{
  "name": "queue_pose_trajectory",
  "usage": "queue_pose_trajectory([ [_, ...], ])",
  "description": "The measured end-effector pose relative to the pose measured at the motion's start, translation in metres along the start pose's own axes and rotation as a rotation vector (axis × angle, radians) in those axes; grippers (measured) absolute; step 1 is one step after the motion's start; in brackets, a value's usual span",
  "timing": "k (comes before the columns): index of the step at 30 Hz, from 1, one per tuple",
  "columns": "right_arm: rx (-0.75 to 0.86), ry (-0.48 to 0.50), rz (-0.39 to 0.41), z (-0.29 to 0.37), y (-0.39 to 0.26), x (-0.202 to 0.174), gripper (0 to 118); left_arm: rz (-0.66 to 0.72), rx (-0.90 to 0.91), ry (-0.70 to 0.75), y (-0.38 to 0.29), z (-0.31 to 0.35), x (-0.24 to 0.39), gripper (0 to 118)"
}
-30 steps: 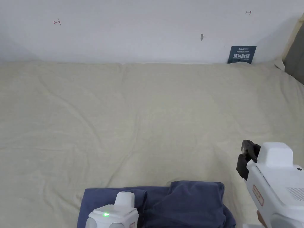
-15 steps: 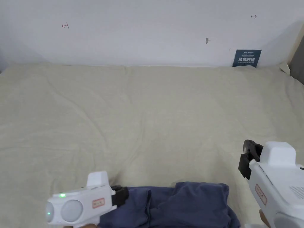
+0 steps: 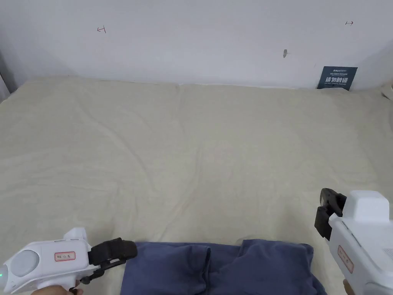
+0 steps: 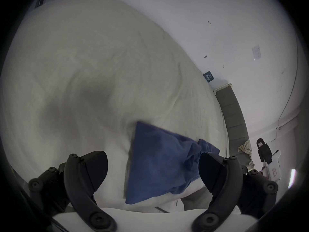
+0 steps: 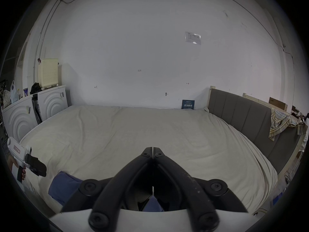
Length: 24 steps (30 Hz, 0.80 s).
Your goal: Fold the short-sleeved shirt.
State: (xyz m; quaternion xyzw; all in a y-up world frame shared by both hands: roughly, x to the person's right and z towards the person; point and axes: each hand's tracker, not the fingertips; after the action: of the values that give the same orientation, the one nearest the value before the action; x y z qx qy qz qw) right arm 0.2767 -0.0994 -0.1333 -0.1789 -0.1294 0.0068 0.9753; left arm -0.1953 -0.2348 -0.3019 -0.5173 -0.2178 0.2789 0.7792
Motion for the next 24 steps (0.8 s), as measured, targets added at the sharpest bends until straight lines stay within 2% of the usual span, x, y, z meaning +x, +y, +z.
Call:
queue_pose_trajectory([
  [2, -0.01, 0.001, 0.002, -0.002, -0.001, -0.002, 2, -0.001, -0.032, 0.004, -0.004, -0.01, -0.005, 108],
  [4, -0.018, 0.0, 0.005, -0.003, -0.002, -0.002, 2, -0.028, -0.044, 0.017, -0.002, -0.03, -0.02, 91],
  [6, -0.023, -0.003, 0.007, -0.004, -0.003, -0.002, 2, -0.061, -0.048, 0.036, -0.006, -0.04, -0.02, 68],
  [9, -0.033, -0.01, 0.019, -0.006, -0.005, -0.002, 2, -0.109, -0.051, 0.023, -0.009, -0.048, -0.015, 55],
  [10, -0.035, -0.011, 0.021, -0.006, -0.005, -0.002, 2, -0.116, -0.049, 0.017, -0.009, -0.05, -0.014, 46],
  [11, -0.035, -0.01, 0.02, -0.006, -0.005, -0.002, 2, -0.115, -0.054, 0.018, -0.008, -0.053, -0.012, 27],
  [12, -0.035, -0.01, 0.018, -0.007, -0.005, -0.002, 2, -0.114, -0.059, 0.018, -0.009, -0.054, -0.01, 20],
  [17, -0.034, -0.007, 0.009, -0.005, -0.003, -0.002, 2, -0.143, -0.051, 0.049, -0.015, -0.058, -0.004, 11],
  [21, -0.025, -0.002, 0.011, -0.005, 0.001, -0.003, 2, -0.208, -0.011, 0.089, -0.015, -0.039, 0.009, 9],
  [24, -0.013, 0.006, 0.003, -0.004, 0.004, -0.002, 2, -0.199, 0.009, 0.094, -0.007, -0.018, 0.01, 8],
])
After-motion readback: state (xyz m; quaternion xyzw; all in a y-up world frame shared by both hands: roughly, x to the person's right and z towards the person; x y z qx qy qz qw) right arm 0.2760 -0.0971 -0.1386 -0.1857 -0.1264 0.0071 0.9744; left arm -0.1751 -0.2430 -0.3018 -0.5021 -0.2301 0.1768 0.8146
